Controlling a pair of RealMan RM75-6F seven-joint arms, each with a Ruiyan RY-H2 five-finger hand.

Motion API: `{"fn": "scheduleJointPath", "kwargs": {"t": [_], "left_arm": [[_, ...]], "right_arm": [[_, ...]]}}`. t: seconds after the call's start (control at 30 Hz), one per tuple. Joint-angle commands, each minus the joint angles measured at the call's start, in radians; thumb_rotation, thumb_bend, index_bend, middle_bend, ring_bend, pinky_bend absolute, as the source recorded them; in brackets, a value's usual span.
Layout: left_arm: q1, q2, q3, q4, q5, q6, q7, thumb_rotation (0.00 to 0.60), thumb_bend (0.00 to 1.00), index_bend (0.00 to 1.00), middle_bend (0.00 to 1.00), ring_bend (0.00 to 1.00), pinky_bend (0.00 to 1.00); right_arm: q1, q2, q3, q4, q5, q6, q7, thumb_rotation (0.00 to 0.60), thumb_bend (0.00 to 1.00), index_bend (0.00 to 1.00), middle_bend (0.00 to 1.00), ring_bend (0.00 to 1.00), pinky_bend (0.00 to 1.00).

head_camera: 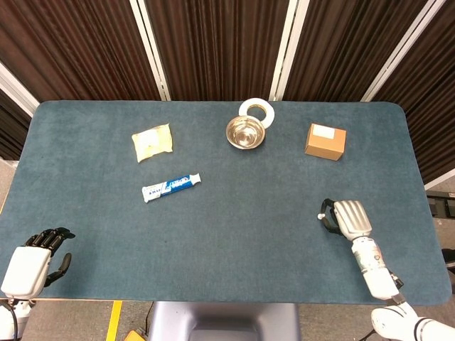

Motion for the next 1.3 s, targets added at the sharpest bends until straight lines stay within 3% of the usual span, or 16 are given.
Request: {"fn": "scheduleJointPath", "kwargs": {"t": [0.03,0.53,1.1,1.3], "left_arm": [[0.0,0.0,0.0,0.0,0.0,0.0,-0.001,0.6,0.45,0.35,0.3,0.29,0.42],[0.0,0.0,-0.001,0.0,0.0,0.001,-0.001,0.6,0.45,0.35,0.3,0.29,0.42],[0.0,-0.001,0.0,0.001,0.0,0.001,0.0,0.6,0.45,0.35,0.3,0.29,0.42],[0.0,0.0,0.0,0.001,-0.001,0.0,-0.001,0.6,0.45,0.35,0.3,0.29,0.42]], "right_arm": [[0.0,-0.001,-0.001,0.001,0.0,-0.003,0.005,0.6,0.48,0.74,0.98,0.9,0.82],[0.003,0.001,-0.007,0.013,0.005,-0.032,0.025,0.6,0.48,0.71,0.98,0.9,0.82],[0.002,0.006,-0.006,0.007,0.016,-0.036,-0.002,0.6,0.47,0.37,0.98,0.9,0.82],[-0.017,0.006,-0.005,0.01,-0.02,0.051,-0.046,0.6,0.34,0.3,0.98,0.89,0.82]]}}
